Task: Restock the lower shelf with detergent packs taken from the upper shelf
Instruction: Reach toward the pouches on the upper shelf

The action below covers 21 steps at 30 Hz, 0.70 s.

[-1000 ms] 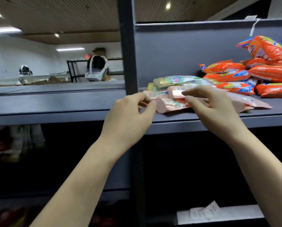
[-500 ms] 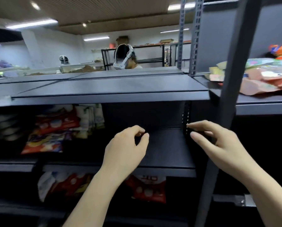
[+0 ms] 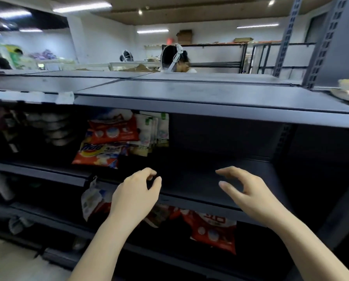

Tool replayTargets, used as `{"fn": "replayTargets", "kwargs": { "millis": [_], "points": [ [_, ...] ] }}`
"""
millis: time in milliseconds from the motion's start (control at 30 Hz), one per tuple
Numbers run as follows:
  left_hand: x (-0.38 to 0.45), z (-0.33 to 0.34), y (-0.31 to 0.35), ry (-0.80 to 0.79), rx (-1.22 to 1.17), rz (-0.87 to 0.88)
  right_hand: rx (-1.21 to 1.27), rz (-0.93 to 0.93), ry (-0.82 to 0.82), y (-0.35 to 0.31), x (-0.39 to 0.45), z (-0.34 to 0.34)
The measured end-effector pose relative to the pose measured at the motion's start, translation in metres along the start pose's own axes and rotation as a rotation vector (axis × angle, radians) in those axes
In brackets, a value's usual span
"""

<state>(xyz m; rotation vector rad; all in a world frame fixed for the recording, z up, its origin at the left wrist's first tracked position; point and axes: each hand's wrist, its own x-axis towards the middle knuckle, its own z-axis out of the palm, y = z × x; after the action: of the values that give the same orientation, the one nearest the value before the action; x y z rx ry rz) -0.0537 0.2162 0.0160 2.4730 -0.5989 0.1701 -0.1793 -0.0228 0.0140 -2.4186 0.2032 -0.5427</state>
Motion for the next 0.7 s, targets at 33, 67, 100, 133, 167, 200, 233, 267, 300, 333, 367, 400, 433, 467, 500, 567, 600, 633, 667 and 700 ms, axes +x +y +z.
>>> {"fn": "replayTargets", "kwargs": {
  "millis": [33, 67, 100, 133, 167, 200, 233, 267, 300, 333, 367, 400, 433, 467, 500, 567, 600, 633, 667, 700],
  "points": [
    [0.006, -0.001, -0.008, 0.002, 0.011, -0.019, 0.004, -0.003, -0.02, 0.0, 0.008, 0.007],
    [0.011, -0.003, -0.015, 0.004, 0.019, -0.039, 0.011, -0.004, -0.038, 0.001, 0.016, 0.013],
    [0.018, -0.005, -0.023, 0.01, 0.024, -0.058, 0.021, -0.006, -0.054, 0.001, 0.025, 0.019],
    [0.024, -0.007, -0.031, 0.017, 0.029, -0.075, 0.029, -0.009, -0.071, 0.001, 0.034, 0.026],
    [0.029, -0.008, -0.038, 0.025, 0.035, -0.091, 0.034, -0.014, -0.092, 0.001, 0.042, 0.033],
    [0.035, -0.009, -0.046, 0.034, 0.04, -0.104, 0.038, -0.019, -0.11, 0.001, 0.051, 0.04],
    [0.041, -0.01, -0.053, 0.042, 0.042, -0.114, 0.044, -0.021, -0.125, 0.001, 0.06, 0.047],
    [0.048, -0.011, -0.059, 0.049, 0.042, -0.125, 0.052, -0.02, -0.138, 0.0, 0.067, 0.053],
    [0.054, -0.011, -0.066, 0.052, 0.04, -0.136, 0.059, -0.017, -0.151, 0.0, 0.075, 0.059],
    [0.059, -0.011, -0.073, 0.051, 0.04, -0.147, 0.061, -0.017, -0.165, -0.001, 0.082, 0.065],
    [0.064, -0.011, -0.079, 0.049, 0.042, -0.16, 0.057, -0.018, -0.18, -0.002, 0.089, 0.071],
    [0.069, -0.011, -0.086, 0.049, 0.042, -0.175, 0.052, -0.02, -0.196, -0.003, 0.096, 0.076],
    [0.073, -0.012, -0.094, 0.051, 0.039, -0.187, 0.049, -0.018, -0.209, -0.005, 0.103, 0.082],
    [0.077, -0.012, -0.101, 0.051, 0.034, -0.197, 0.049, -0.009, -0.219, -0.007, 0.109, 0.087],
    [0.083, -0.013, -0.109, 0.052, 0.028, -0.206, 0.049, 0.004, -0.226, -0.009, 0.114, 0.092],
    [0.097, -0.014, -0.127, 0.045, 0.016, -0.224, 0.059, 0.041, -0.231, -0.012, 0.126, 0.105],
    [0.105, -0.015, -0.136, 0.04, 0.012, -0.231, 0.064, 0.06, -0.234, -0.014, 0.132, 0.112],
    [0.114, -0.016, -0.147, 0.034, 0.016, -0.235, 0.068, 0.077, -0.236, -0.016, 0.139, 0.121],
    [0.124, -0.018, -0.16, 0.022, 0.024, -0.24, 0.071, 0.093, -0.239, -0.019, 0.147, 0.13],
    [0.134, -0.02, -0.173, 0.006, 0.03, -0.249, 0.079, 0.11, -0.241, -0.022, 0.155, 0.141]
  ]
}}
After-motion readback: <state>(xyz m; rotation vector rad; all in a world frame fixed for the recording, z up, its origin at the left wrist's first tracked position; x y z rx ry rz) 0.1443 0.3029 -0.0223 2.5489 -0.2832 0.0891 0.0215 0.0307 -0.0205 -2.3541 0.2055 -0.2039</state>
